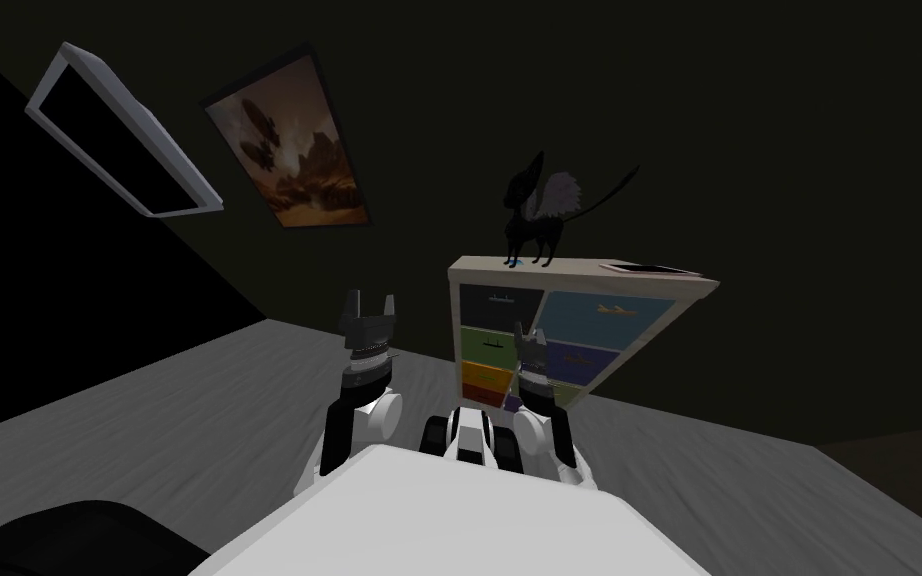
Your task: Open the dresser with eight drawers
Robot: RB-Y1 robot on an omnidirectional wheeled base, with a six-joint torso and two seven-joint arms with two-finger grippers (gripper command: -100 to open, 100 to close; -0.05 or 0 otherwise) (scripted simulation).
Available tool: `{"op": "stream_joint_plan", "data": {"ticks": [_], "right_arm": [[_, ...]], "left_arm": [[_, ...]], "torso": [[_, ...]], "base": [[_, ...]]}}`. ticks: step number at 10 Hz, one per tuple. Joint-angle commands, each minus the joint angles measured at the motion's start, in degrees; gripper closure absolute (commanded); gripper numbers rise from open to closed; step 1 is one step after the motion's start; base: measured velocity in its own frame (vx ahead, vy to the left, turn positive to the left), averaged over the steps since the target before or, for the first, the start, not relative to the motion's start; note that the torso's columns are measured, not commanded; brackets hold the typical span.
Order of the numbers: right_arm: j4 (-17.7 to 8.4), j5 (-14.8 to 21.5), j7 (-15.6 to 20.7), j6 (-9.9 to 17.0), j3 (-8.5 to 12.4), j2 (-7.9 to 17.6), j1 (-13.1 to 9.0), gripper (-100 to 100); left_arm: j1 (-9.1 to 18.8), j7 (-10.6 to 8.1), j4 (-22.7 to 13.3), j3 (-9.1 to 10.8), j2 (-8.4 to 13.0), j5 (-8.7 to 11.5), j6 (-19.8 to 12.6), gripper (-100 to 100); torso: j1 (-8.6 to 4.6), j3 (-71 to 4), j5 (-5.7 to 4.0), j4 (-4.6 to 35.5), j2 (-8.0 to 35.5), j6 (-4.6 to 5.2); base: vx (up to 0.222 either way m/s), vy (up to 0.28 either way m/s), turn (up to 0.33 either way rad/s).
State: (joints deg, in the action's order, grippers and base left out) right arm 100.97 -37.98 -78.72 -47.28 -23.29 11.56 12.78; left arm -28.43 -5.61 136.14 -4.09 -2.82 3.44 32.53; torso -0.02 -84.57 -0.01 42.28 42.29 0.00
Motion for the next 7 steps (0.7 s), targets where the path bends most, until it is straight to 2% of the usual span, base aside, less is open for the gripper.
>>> {"op": "stream_joint_plan", "data": {"ticks": [1, 2, 3, 4, 5, 6, 7], "right_arm": [[-3.3, -2.9, -4.6, 0.2, -1.6, 0.4, -2.1, -100], [-3.3, -2.9, -6.3, 0.2, -1.6, 0.4, -2.1, -100], [-5.4, -4.8, -8.1, 0.3, -2.8, 0.6, -3.4, -100], [-5.4, -4.8, -9.7, 0.3, -2.8, 0.6, -3.4, -100], [-7.5, -6.6, -11.5, 0.4, -3.9, 0.9, -4.7, -100], [-7.5, -6.6, -13.0, 0.4, -3.9, 0.9, -4.7, -100], [-9.5, -8.3, -14.8, 0.5, -5.0, 1.1, -6.0, -100]], "left_arm": [[0.0, 0.00, 0.0, 0.00, 0.0, 0.0, 0.0, 0], [0.0, 0.00, 0.0, 0.00, 0.0, 0.0, 0.0, 0], [0.0, 0.00, 0.0, 0.00, 0.0, 0.0, 0.0, 0], [0.0, 0.00, 0.0, 0.00, 0.0, 0.0, 0.0, 0], [0.0, 0.00, 0.0, 0.00, 0.0, 0.0, 0.0, 0], [0.0, 0.00, 0.0, 0.00, 0.0, 0.0, 0.0, 0], [0.0, 0.00, 0.0, 0.00, 0.0, 0.0, 0.0, 0]], "torso": [[0.01, 0.0, 0.00, 0.0, 0.0, 0.01], [0.02, 0.0, 0.01, 0.0, 0.0, 0.00], [0.03, 0.0, 0.01, 0.0, 0.0, 0.01], [0.02, 0.0, 0.01, 0.0, 0.0, 0.00], [0.02, 0.0, 0.01, 0.0, 0.0, 0.01], [0.02, 0.0, 0.01, 0.0, 0.0, 0.00], [0.01, 0.0, 0.01, 0.0, 0.0, 0.01]], "base": [[-0.033, 0.000, 0.020], [-0.026, 0.001, 0.014], [-0.031, 0.001, 0.024], [-0.026, 0.003, 0.012], [-0.033, 0.004, 0.019], [-0.030, 0.002, 0.012], [-0.033, 0.005, 0.024]]}}
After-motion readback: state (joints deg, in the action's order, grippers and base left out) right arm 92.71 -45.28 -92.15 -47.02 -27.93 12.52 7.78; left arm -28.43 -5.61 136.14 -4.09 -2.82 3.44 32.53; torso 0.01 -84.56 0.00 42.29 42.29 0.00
